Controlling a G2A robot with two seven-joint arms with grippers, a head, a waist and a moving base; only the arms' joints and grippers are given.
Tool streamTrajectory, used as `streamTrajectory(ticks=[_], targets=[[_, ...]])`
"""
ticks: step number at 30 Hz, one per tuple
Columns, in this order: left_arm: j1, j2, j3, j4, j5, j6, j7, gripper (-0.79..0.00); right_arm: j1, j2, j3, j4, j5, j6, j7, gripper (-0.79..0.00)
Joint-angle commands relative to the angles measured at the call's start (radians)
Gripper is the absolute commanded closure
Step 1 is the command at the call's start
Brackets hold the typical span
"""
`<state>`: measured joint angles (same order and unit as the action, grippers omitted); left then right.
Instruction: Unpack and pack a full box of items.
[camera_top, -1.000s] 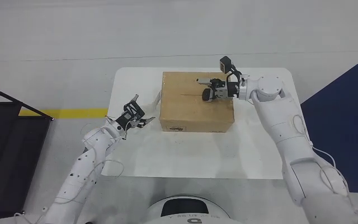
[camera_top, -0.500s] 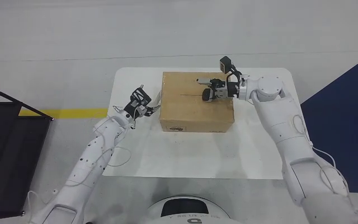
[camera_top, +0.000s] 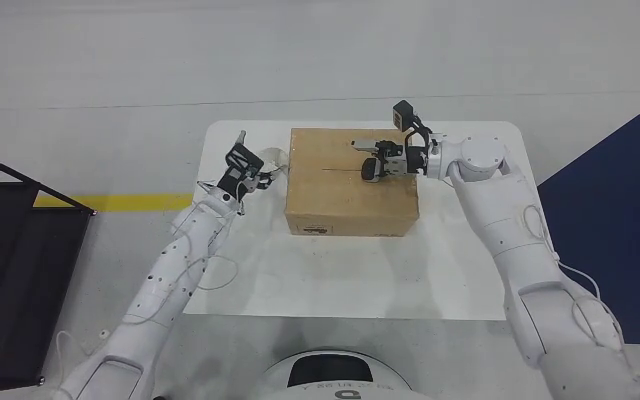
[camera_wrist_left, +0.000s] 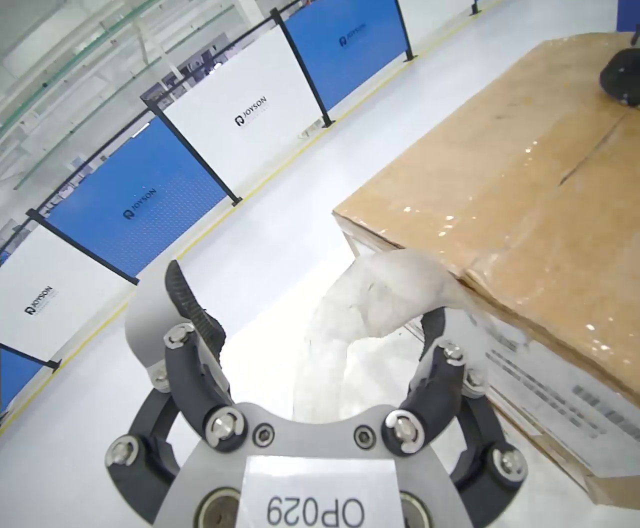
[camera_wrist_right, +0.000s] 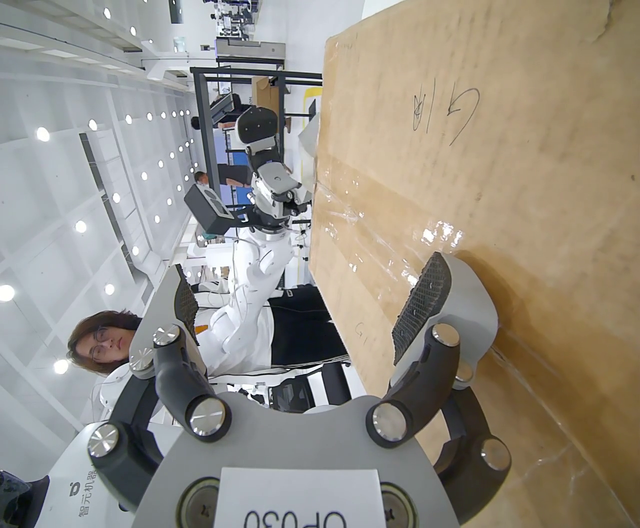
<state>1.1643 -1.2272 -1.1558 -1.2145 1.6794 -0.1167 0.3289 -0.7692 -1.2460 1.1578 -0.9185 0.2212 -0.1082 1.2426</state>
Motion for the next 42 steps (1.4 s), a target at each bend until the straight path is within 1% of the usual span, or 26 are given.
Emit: streamTrajectory(ticks=[1, 6, 8, 13, 19, 24, 27, 28, 30, 32, 34, 38, 41, 42], targets=[[-0.004, 0.0, -0.009, 0.006, 0.001, 0.023, 0.013, -0.785, 0.0, 0.0, 0.0, 0.0, 0.0, 0.0, 0.0, -0.785], [-0.021, -0.003, -0.012, -0.004, 0.013, 0.058, 0.02, -0.785, 0.0, 0.0, 0.0, 0.0, 0.0, 0.0, 0.0, -0.785], [-0.029, -0.005, -0.006, -0.026, 0.035, 0.072, 0.019, -0.785, 0.0, 0.0, 0.0, 0.0, 0.0, 0.0, 0.0, -0.785], [-0.044, -0.011, 0.013, -0.131, 0.073, 0.093, 0.003, -0.785, 0.0, 0.0, 0.0, 0.0, 0.0, 0.0, 0.0, -0.785], [-0.047, -0.017, 0.059, -0.281, 0.13, 0.067, -0.029, -0.785, 0.0, 0.0, 0.0, 0.0, 0.0, 0.0, 0.0, -0.785], [-0.046, -0.025, 0.095, -0.354, 0.151, 0.052, -0.052, -0.785, 0.0, 0.0, 0.0, 0.0, 0.0, 0.0, 0.0, -0.785], [-0.044, -0.031, 0.11, -0.38, 0.124, 0.044, -0.059, -0.785, 0.0, 0.0, 0.0, 0.0, 0.0, 0.0, 0.0, -0.785], [-0.043, -0.033, 0.113, -0.386, 0.106, 0.04, -0.058, -0.785, 0.0, 0.0, 0.0, 0.0, 0.0, 0.0, 0.0, -0.785], [-0.035, -0.04, 0.116, -0.401, 0.003, 0.019, -0.044, -0.785, 0.0, 0.0, 0.0, 0.0, 0.0, 0.0, 0.0, -0.785], [-0.024, -0.05, 0.109, -0.413, -0.198, -0.031, -0.013, -0.785, 0.0, 0.0, 0.0, 0.0, 0.0, 0.0, 0.0, -0.785], [-0.021, -0.056, 0.094, -0.413, -0.359, -0.081, 0.016, -0.785, 0.0, 0.0, 0.0, 0.0, 0.0, 0.0, 0.0, -0.785], [-0.018, -0.062, 0.07, -0.398, -0.529, -0.151, 0.056, -0.785, 0.0, 0.0, 0.0, 0.0, 0.0, 0.0, 0.0, -0.785], [-0.016, -0.065, 0.056, -0.389, -0.603, -0.182, 0.073, -0.785, 0.0, 0.0, 0.0, 0.0, 0.0, 0.0, 0.0, -0.785], [-0.018, -0.065, 0.05, -0.388, -0.599, -0.181, 0.07, -0.785, 0.0, 0.0, 0.0, 0.0, 0.0, 0.0, 0.0, -0.785]])
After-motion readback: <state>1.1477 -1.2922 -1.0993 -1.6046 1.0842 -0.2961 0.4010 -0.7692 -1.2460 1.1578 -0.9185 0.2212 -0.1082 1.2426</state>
